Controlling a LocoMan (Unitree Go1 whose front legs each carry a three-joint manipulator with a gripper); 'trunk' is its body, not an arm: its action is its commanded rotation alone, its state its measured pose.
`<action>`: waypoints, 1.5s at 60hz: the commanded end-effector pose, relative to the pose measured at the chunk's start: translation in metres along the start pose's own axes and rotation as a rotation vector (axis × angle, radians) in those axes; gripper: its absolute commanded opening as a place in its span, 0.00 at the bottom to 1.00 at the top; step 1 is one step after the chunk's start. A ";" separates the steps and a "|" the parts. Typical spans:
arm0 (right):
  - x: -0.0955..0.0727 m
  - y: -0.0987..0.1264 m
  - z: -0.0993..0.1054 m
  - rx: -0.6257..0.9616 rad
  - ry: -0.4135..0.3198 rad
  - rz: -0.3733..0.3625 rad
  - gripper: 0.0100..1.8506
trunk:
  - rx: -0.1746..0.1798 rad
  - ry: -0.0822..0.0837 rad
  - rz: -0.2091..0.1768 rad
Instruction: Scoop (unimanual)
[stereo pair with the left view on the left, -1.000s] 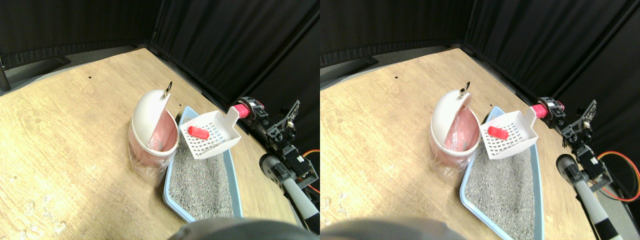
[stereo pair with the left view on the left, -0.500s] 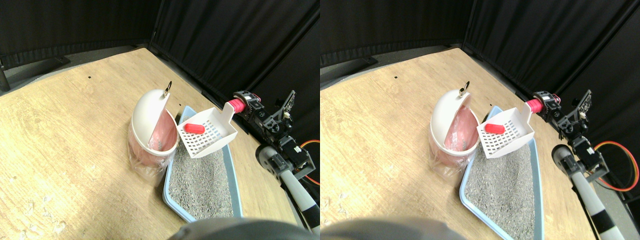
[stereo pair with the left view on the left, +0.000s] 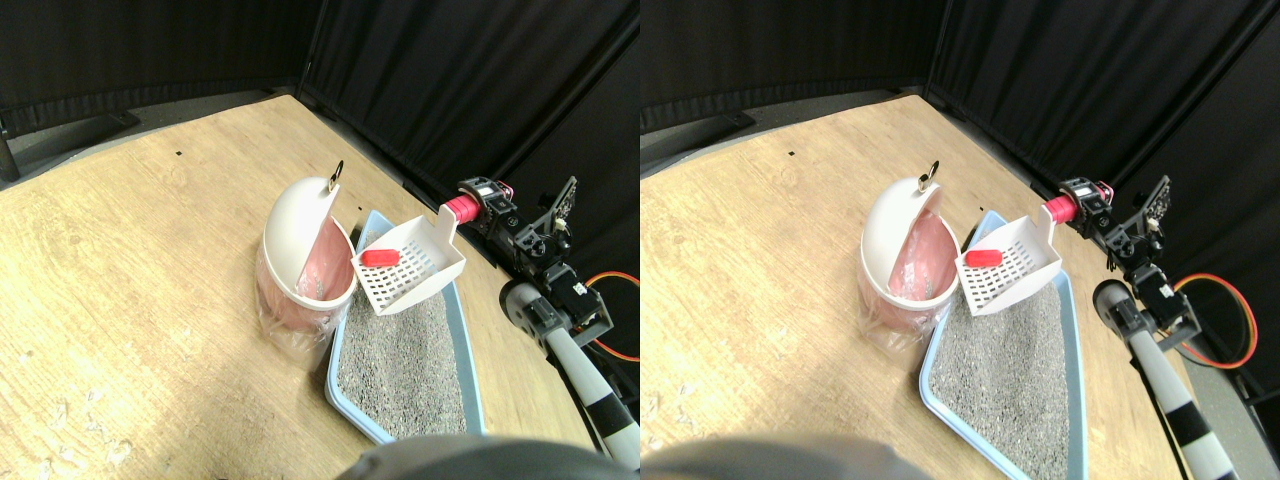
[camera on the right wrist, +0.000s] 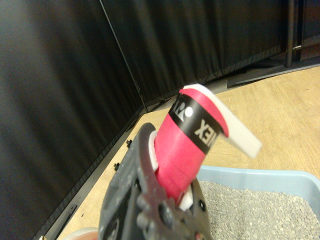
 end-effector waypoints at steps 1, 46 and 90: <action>0.003 0.002 0.011 -0.012 -0.035 0.018 0.02 | -0.032 0.004 0.015; 0.004 -0.005 0.036 -0.055 -0.090 -0.016 0.02 | -0.030 0.007 0.014; -0.002 0.001 0.036 -0.042 -0.083 0.020 0.08 | -0.023 0.007 0.003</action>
